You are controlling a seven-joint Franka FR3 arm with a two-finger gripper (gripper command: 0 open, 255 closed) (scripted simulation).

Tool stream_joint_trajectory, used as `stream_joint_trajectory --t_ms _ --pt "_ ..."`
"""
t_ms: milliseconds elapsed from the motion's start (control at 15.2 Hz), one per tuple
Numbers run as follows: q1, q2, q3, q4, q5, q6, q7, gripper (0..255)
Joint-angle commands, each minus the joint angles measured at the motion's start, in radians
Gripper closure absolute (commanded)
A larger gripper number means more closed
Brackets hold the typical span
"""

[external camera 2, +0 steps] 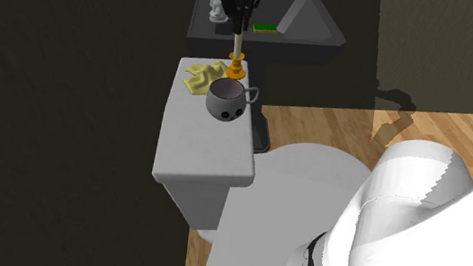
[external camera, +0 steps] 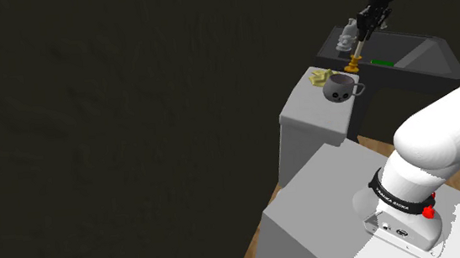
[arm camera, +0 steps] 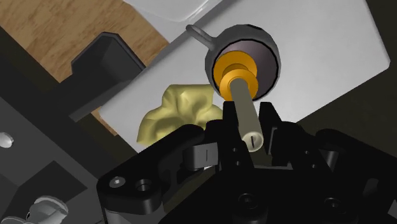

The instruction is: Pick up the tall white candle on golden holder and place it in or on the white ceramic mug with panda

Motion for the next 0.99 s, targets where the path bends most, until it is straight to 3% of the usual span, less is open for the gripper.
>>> stream_joint_trajectory --t_ms 0,396,858,924 --pt "0.0 0.003 -0.003 -0.024 -0.001 0.027 0.0 255" --pt "-0.002 0.018 -0.016 -0.088 -0.002 0.106 -0.002 255" --pt "-0.002 0.018 -0.015 -0.088 -0.002 0.106 -0.003 255" --pt "-0.002 0.018 -0.015 -0.088 -0.002 0.106 -0.002 0"
